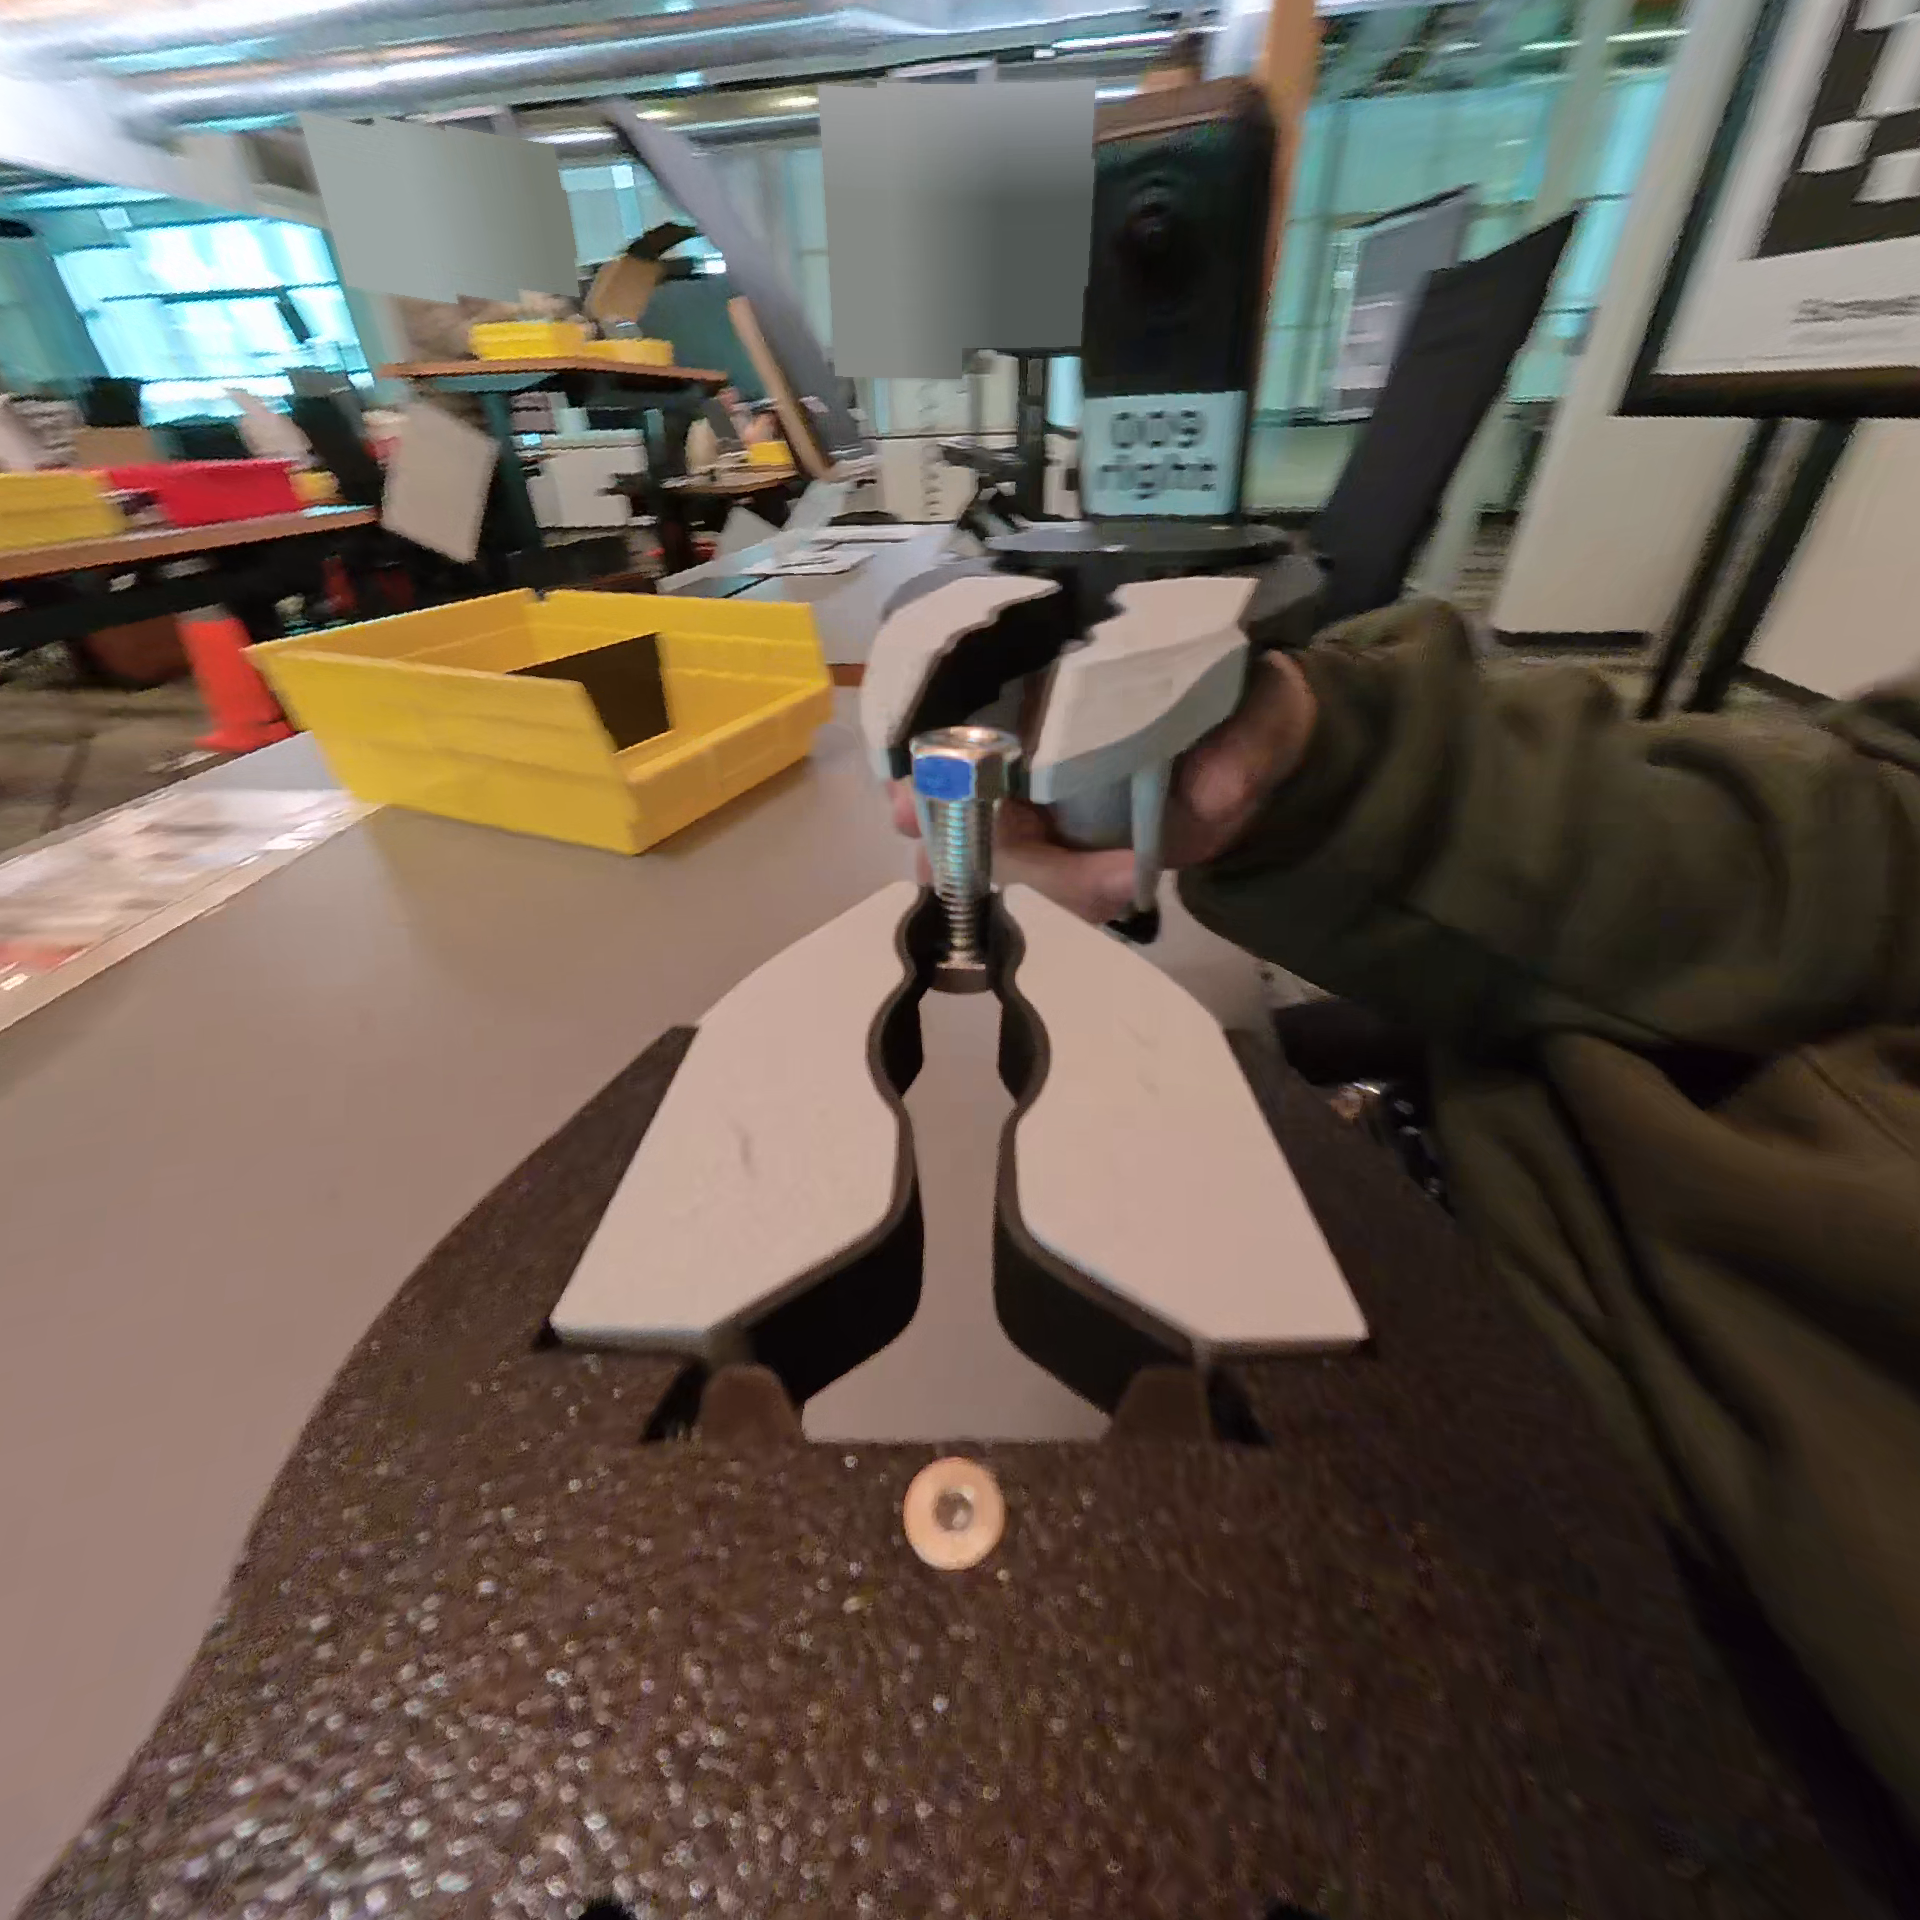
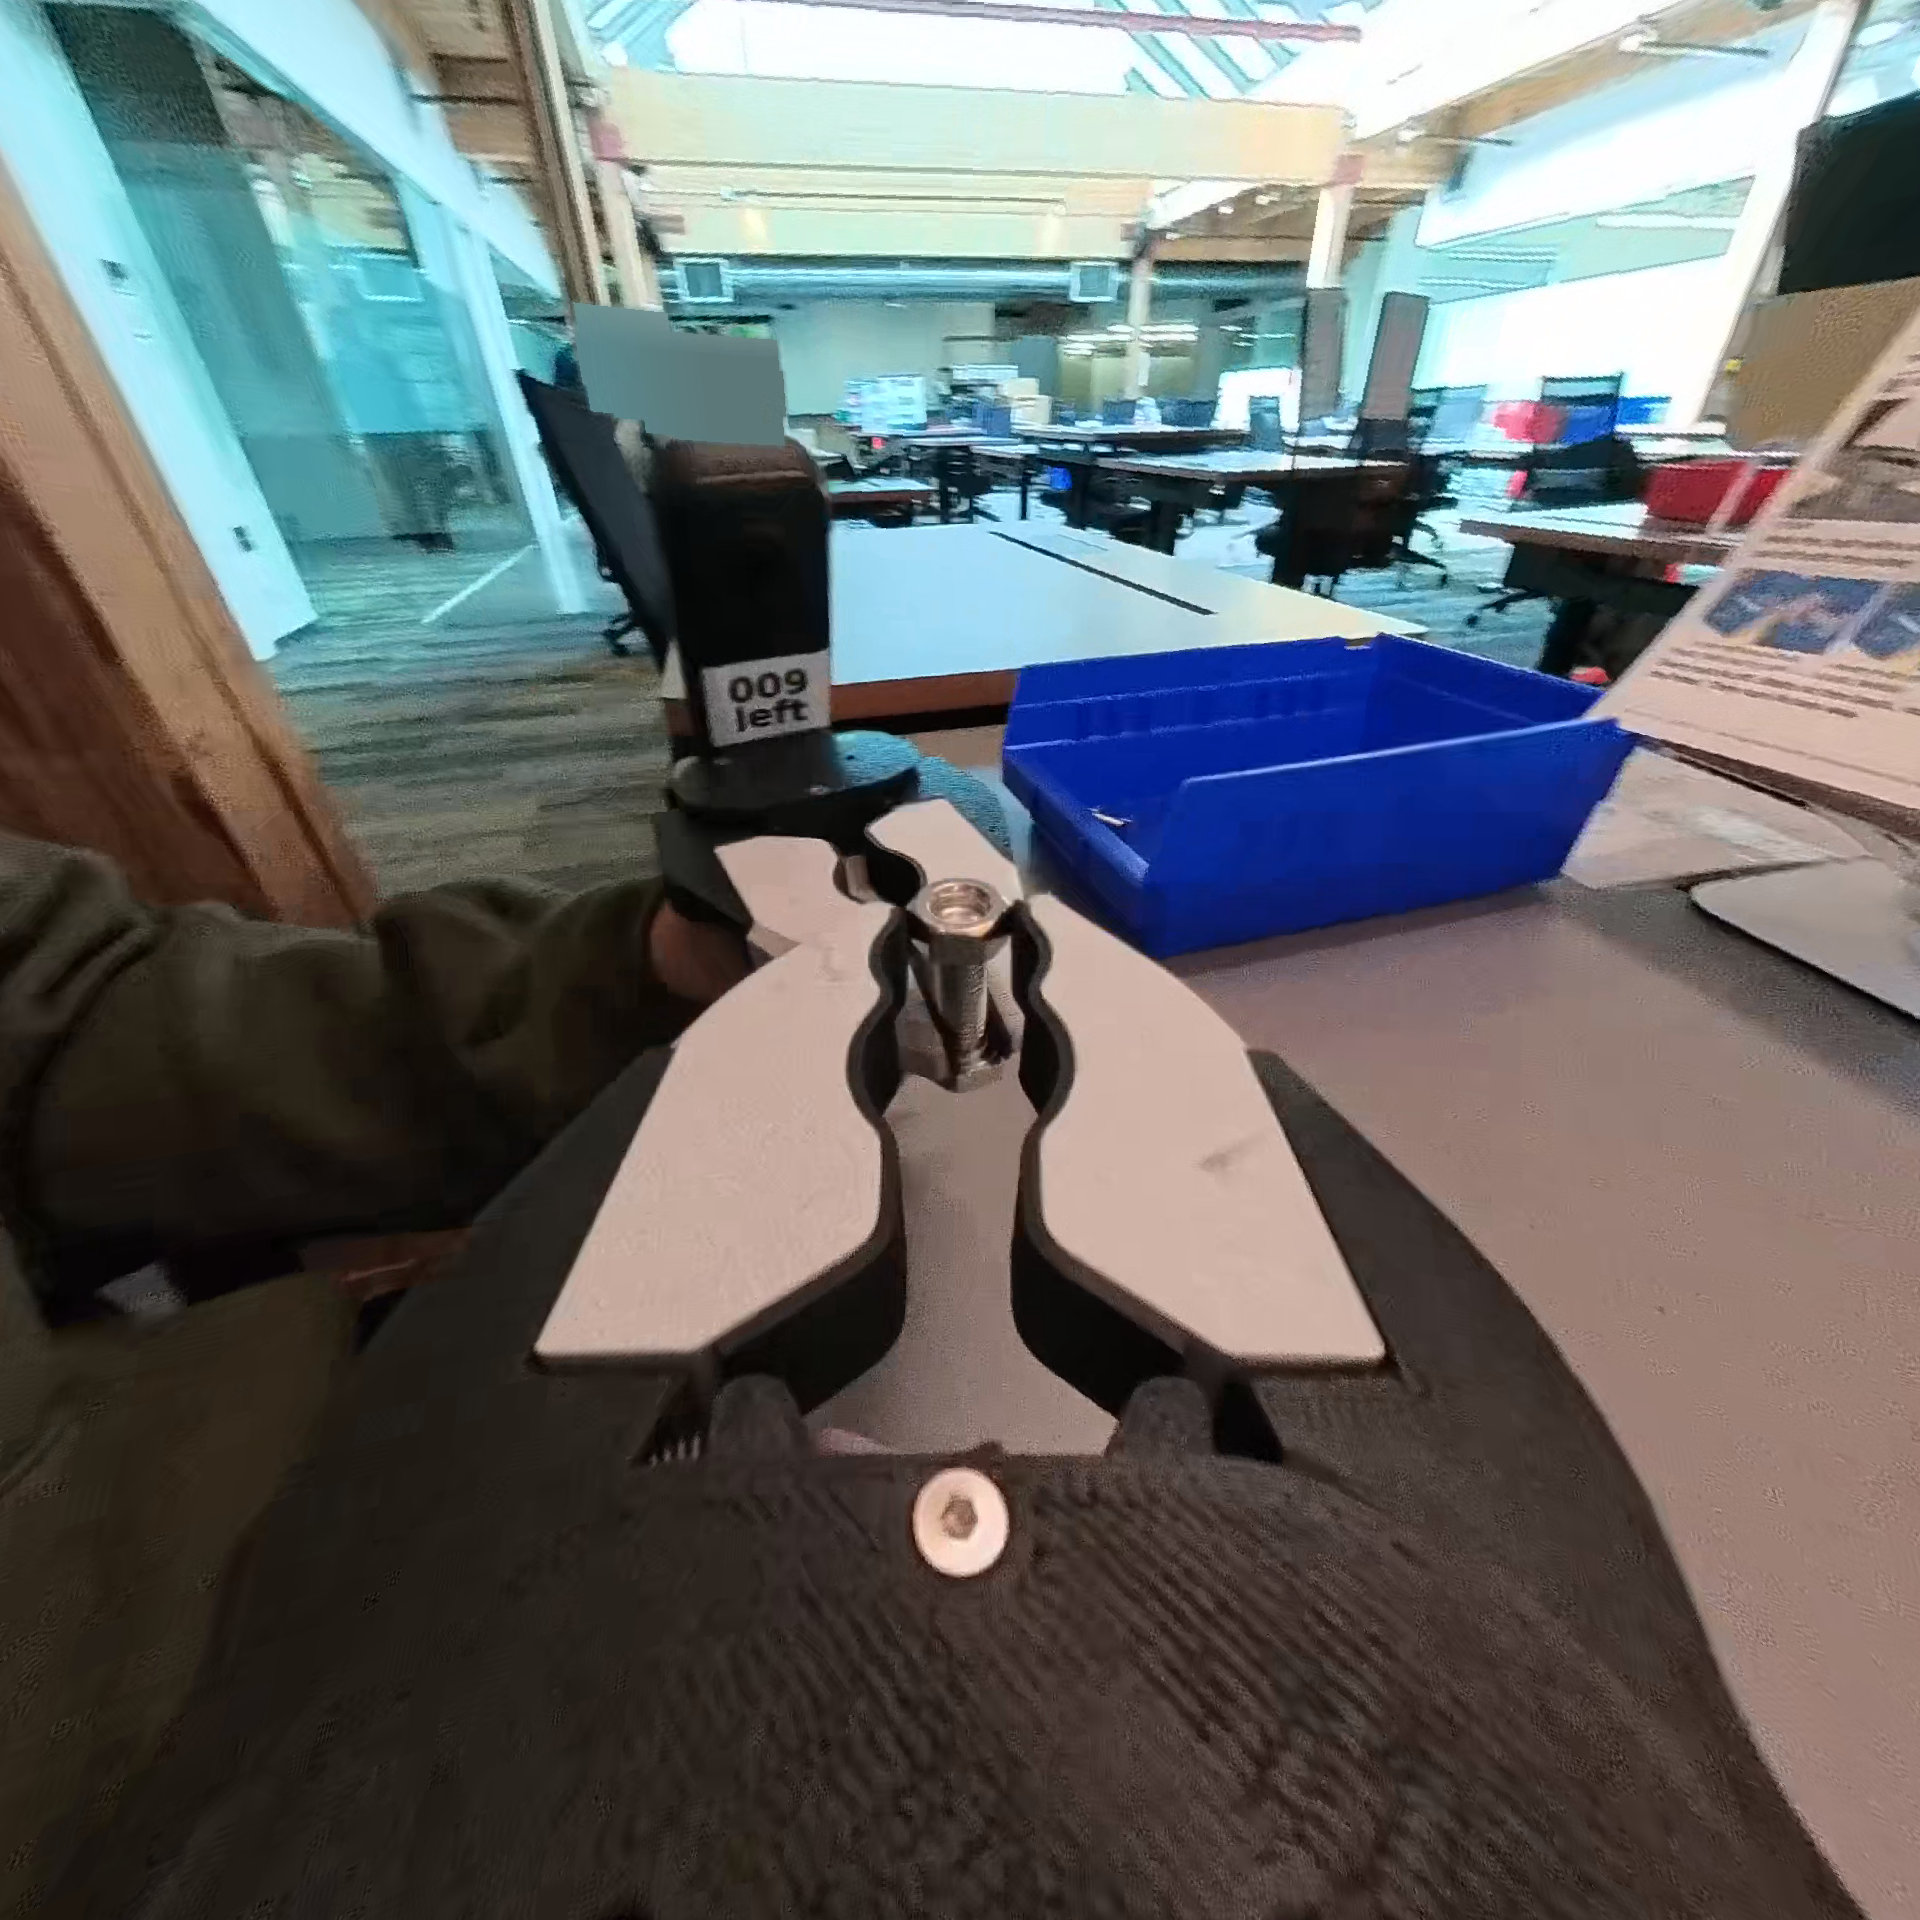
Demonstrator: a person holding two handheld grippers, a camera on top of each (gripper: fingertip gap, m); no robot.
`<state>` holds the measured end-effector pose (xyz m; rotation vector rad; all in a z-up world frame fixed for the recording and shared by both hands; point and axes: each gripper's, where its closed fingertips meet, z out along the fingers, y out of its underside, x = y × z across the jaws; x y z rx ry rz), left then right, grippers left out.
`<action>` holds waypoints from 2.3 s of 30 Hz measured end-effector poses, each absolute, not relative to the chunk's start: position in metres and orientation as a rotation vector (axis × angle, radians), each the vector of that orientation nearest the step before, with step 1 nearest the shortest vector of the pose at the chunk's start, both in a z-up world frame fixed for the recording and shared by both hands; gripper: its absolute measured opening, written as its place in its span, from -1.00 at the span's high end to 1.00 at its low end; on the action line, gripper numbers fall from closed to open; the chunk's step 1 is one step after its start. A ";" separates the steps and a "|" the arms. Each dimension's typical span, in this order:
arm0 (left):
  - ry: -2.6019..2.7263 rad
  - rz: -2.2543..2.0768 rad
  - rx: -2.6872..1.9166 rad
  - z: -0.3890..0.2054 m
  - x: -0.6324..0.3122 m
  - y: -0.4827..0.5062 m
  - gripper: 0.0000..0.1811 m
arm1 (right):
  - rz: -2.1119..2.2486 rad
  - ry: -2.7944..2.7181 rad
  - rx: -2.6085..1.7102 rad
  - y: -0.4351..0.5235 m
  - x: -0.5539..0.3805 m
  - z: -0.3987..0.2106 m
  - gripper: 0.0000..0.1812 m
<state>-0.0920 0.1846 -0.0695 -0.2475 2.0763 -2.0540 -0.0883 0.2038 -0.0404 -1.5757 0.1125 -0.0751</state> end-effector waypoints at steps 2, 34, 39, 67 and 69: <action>2.118 -2.113 -0.168 -0.069 -0.103 0.182 0.90 | -0.015 0.032 -1.569 0.202 -0.101 -0.040 0.79; 1.808 -1.865 -0.549 -0.065 -0.049 0.211 0.90 | -0.442 0.514 -1.441 0.227 -0.047 -0.036 0.68; 1.827 -1.836 -0.555 -0.068 -0.048 0.211 0.90 | -0.455 0.494 -1.460 0.229 -0.050 -0.037 0.81; 1.901 -1.920 -0.461 -0.065 -0.061 0.210 0.90 | -0.085 0.183 -1.527 0.208 -0.085 -0.041 0.56; 1.825 -1.811 -0.558 -0.065 -0.047 0.221 0.91 | -0.217 0.243 -1.531 0.212 -0.073 -0.040 0.58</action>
